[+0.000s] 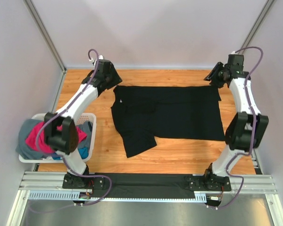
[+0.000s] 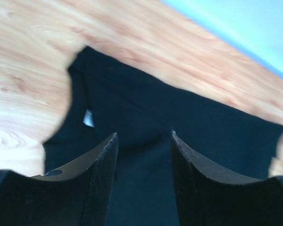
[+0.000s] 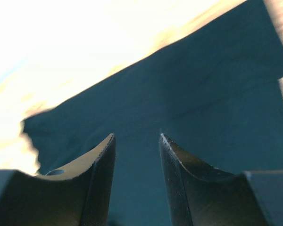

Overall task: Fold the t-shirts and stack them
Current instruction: Fold the tshirt

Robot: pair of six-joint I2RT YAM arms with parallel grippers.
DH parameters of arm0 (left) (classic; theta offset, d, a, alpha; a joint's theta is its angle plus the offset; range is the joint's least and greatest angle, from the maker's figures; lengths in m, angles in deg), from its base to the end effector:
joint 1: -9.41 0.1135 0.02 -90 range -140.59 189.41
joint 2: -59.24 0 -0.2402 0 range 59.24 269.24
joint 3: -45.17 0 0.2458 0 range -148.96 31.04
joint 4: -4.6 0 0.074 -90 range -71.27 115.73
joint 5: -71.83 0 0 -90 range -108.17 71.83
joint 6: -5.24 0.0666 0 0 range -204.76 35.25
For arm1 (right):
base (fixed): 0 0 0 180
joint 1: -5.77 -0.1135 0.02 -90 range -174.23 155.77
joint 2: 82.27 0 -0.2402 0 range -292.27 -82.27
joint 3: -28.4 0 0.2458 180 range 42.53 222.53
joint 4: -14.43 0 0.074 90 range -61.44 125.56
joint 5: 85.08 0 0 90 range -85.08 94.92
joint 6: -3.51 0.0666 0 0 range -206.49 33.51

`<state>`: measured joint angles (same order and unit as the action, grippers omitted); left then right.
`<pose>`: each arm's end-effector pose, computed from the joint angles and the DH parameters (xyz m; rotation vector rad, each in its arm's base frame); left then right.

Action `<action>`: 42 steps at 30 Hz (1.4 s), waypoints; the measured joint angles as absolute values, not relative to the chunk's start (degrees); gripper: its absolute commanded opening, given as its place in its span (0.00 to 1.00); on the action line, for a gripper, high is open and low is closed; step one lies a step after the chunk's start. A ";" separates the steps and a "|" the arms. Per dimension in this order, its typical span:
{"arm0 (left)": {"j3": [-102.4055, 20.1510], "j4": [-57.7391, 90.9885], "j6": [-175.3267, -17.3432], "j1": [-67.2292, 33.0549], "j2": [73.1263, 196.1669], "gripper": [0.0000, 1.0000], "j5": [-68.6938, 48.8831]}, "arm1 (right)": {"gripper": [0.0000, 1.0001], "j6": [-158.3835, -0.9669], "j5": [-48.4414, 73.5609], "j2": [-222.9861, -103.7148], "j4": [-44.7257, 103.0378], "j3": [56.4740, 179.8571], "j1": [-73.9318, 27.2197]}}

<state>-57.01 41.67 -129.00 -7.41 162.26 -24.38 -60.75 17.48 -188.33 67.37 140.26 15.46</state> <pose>0.4142 -0.1177 0.2578 -0.5957 2.1882 -0.4569 0.4219 -0.0574 0.2673 0.6321 2.3197 0.3934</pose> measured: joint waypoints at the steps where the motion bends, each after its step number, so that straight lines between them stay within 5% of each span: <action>1: -54.80 40.53 -128.98 -8.08 158.63 0.56 -24.12 | 0.45 -59.90 18.11 -184.70 66.49 137.20 14.83; 6: -43.68 36.20 -129.86 -11.41 146.20 0.61 -22.07 | 0.50 -54.02 19.11 -177.73 60.53 125.60 5.59; 15: -29.88 37.80 -131.06 -11.10 144.84 0.64 -19.03 | 0.50 -45.08 16.25 -188.55 54.10 119.46 -17.56; 28: -24.90 33.38 -132.17 -11.10 146.81 0.60 -16.93 | 0.42 -42.13 10.00 -198.52 52.20 123.19 -20.62; 36: -24.90 33.60 -131.93 -10.95 147.42 0.60 -17.15 | 0.22 -41.41 10.02 -200.92 51.30 125.14 -20.69; 39: -24.90 33.56 -131.91 -10.64 147.42 0.60 -17.15 | 0.00 -41.34 10.15 -201.23 51.17 125.69 -20.69; 42: -25.14 33.54 -131.89 -10.36 147.71 0.59 -17.04 | 0.01 -41.28 10.11 -201.23 51.87 126.23 -20.69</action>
<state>-25.14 33.54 -131.89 -10.36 147.71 -17.04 -41.28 10.11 -201.23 51.87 126.23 -20.69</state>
